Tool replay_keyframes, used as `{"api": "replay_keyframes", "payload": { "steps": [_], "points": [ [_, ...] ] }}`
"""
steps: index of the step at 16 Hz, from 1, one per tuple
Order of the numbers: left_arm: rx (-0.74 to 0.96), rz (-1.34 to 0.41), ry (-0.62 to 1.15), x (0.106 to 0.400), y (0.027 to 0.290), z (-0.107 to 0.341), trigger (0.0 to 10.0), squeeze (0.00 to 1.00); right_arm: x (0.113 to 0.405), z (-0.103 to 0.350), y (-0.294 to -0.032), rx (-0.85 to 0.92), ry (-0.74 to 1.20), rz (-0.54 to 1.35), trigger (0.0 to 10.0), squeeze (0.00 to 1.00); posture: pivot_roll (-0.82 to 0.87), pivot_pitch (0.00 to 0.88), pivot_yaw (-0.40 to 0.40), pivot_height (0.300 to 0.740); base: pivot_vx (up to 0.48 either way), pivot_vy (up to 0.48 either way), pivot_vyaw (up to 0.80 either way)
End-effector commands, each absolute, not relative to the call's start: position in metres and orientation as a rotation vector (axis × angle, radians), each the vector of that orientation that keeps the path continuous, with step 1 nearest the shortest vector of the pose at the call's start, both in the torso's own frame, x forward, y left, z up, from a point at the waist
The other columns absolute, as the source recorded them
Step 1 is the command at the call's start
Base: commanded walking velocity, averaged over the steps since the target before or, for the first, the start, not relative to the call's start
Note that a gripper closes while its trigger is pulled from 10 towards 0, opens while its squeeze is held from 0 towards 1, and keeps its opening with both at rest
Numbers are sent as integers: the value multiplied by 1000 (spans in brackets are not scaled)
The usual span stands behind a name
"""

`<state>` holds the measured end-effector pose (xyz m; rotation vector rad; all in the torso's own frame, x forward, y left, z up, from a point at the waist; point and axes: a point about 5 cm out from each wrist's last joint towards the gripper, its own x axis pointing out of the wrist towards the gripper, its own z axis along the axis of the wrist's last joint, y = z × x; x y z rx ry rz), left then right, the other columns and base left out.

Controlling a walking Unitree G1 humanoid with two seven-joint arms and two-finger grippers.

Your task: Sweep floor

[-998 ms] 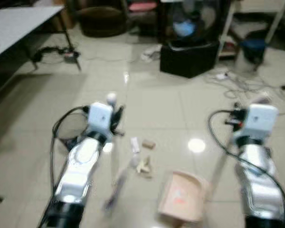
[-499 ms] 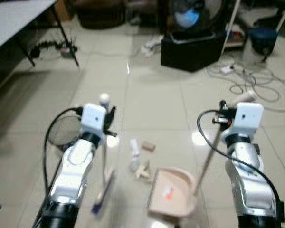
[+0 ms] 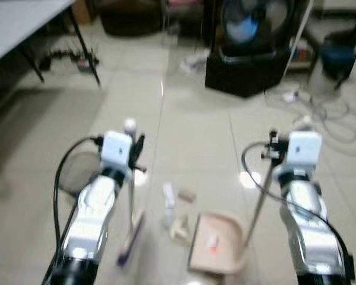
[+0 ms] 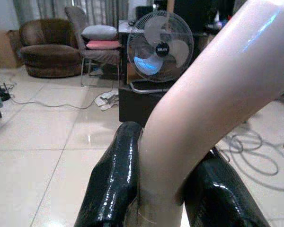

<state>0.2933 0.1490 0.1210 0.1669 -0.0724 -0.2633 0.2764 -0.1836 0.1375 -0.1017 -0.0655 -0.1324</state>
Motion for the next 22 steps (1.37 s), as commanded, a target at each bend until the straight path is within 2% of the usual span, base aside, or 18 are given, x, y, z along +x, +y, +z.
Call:
{"api": "replay_keyframes", "payload": {
  "steps": [1,4,10,14,17,22],
  "points": [
    [166,-274,-108,293,144,128,10000,0,274,138,-191,-127,-74,-160,10000,0,-28,60,70,740,409,0,0],
    [157,-243,-92,291,148,125,10000,0,274,137,-192,-152,-79,-155,10000,0,-20,74,58,740,385,0,0],
    [145,-43,-38,288,174,106,10000,0,283,125,-196,-227,-103,-125,10000,0,-6,124,61,740,0,0,0],
    [147,-20,-66,290,173,95,10000,0,298,110,-193,-289,-114,-90,10000,0,17,179,46,740,0,0,0],
    [106,-15,-114,293,164,93,10000,0,308,109,-176,-302,-179,-3,10000,0,5,217,45,740,0,0,0],
    [91,-63,-116,295,145,79,10000,0,306,86,-119,-291,-217,228,10000,0,16,250,29,740,0,0,0]
  ]
}}
